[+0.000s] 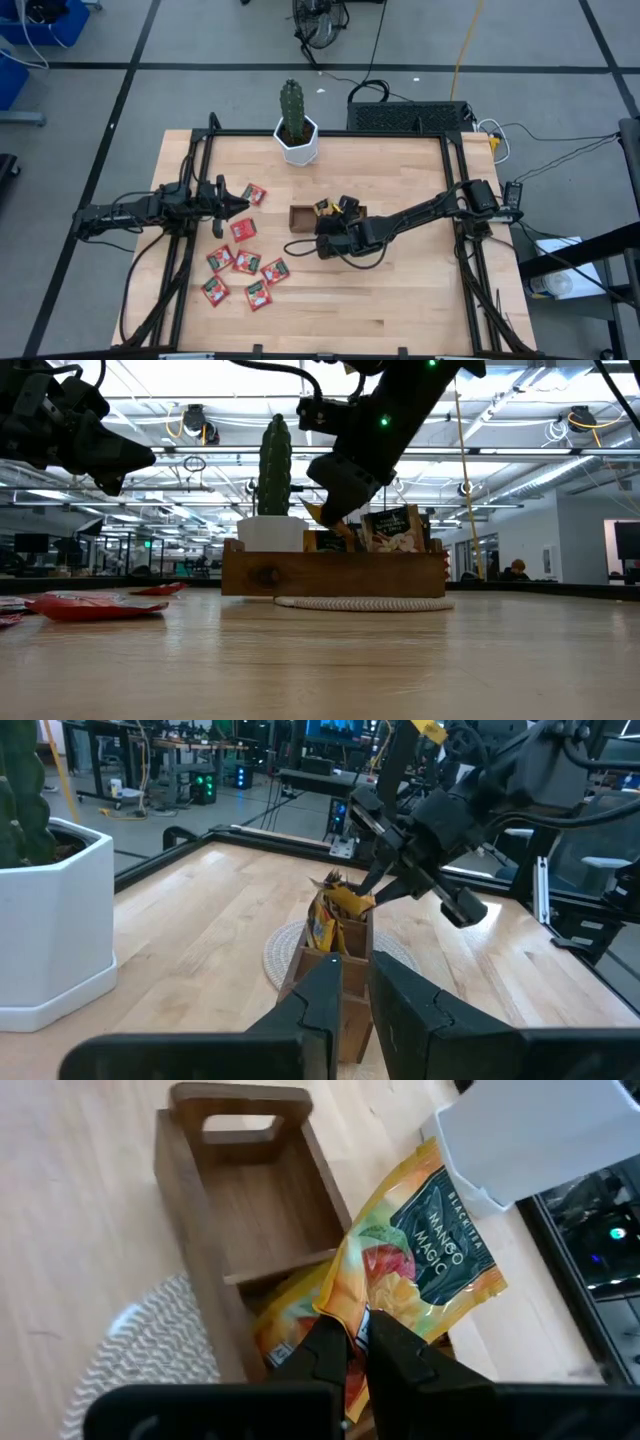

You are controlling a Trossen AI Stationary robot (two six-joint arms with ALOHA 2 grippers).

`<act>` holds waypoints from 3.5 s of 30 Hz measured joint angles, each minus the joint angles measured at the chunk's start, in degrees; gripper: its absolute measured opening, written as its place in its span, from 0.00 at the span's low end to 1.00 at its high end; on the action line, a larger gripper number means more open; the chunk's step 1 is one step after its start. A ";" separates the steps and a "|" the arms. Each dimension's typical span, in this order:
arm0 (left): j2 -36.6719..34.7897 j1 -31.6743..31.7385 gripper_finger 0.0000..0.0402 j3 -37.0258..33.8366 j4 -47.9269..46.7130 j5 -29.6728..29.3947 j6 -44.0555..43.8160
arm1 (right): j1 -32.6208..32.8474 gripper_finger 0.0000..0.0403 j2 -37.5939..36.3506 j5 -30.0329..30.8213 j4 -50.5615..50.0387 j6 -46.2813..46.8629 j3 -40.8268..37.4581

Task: Pick & Place Tea
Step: Put the orange tea bag into the middle section of the wooden organizer

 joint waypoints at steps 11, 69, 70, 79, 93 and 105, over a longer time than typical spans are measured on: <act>0.00 -0.02 0.14 -0.01 0.00 0.00 0.00 | -1.81 0.03 -0.01 -2.77 7.34 -1.27 -6.97; 0.02 -0.01 0.14 0.01 0.01 0.00 0.00 | -5.75 0.00 -7.14 -24.98 -11.33 -18.50 7.41; 0.01 -0.01 0.14 0.00 0.01 0.00 0.00 | -6.08 0.00 -5.89 -26.19 -12.18 -18.16 7.36; 0.00 0.00 0.14 -0.01 0.01 0.00 0.00 | -6.95 0.00 2.51 -28.32 -12.15 -19.70 7.34; 0.02 0.00 0.14 0.01 0.02 0.00 -0.01 | -8.70 0.00 2.99 -28.40 -9.59 -20.62 7.37; 0.02 0.00 0.14 0.01 0.00 0.00 0.00 | -8.68 0.00 2.94 -29.48 -4.69 -17.47 1.45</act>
